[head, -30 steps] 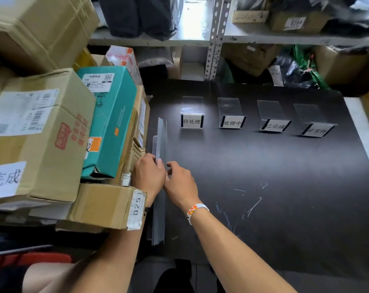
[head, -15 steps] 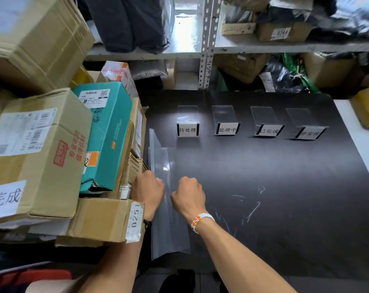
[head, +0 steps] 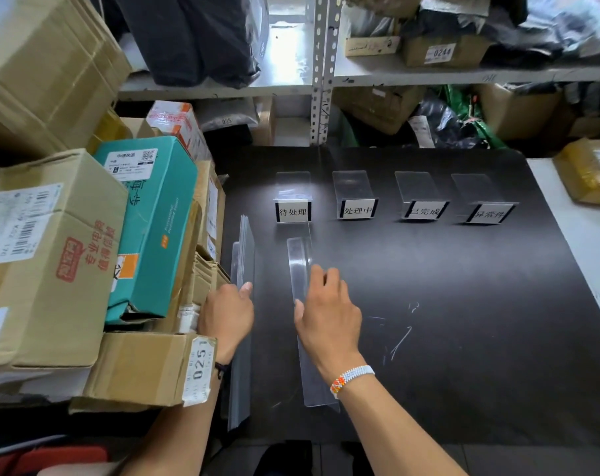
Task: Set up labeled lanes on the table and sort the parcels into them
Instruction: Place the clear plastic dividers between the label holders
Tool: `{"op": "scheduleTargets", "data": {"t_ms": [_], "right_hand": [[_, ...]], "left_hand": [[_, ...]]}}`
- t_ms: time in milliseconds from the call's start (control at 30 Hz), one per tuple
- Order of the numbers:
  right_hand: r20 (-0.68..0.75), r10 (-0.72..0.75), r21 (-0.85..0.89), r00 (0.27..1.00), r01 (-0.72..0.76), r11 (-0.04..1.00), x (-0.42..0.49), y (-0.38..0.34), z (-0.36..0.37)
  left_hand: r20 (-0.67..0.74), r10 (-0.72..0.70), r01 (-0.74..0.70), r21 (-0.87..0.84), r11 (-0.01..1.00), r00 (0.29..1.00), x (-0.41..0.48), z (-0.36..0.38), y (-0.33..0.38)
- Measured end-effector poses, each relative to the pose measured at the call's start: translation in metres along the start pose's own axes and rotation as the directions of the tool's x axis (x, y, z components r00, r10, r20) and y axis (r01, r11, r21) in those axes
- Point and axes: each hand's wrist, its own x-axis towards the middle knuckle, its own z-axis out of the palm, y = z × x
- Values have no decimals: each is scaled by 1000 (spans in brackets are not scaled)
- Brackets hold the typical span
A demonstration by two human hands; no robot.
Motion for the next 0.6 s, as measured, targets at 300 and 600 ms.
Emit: {"op": "scheduleTargets", "data": {"t_ms": [300, 600], "right_hand": [[486, -88, 491, 869, -189, 850, -1, -49, 37], [607, -60, 609, 792, -416, 676, -13, -44, 67]], "left_hand": [[37, -32, 36, -86, 996, 999, 4, -2, -2], [36, -74, 78, -115, 990, 997, 5, -2, -2]]}}
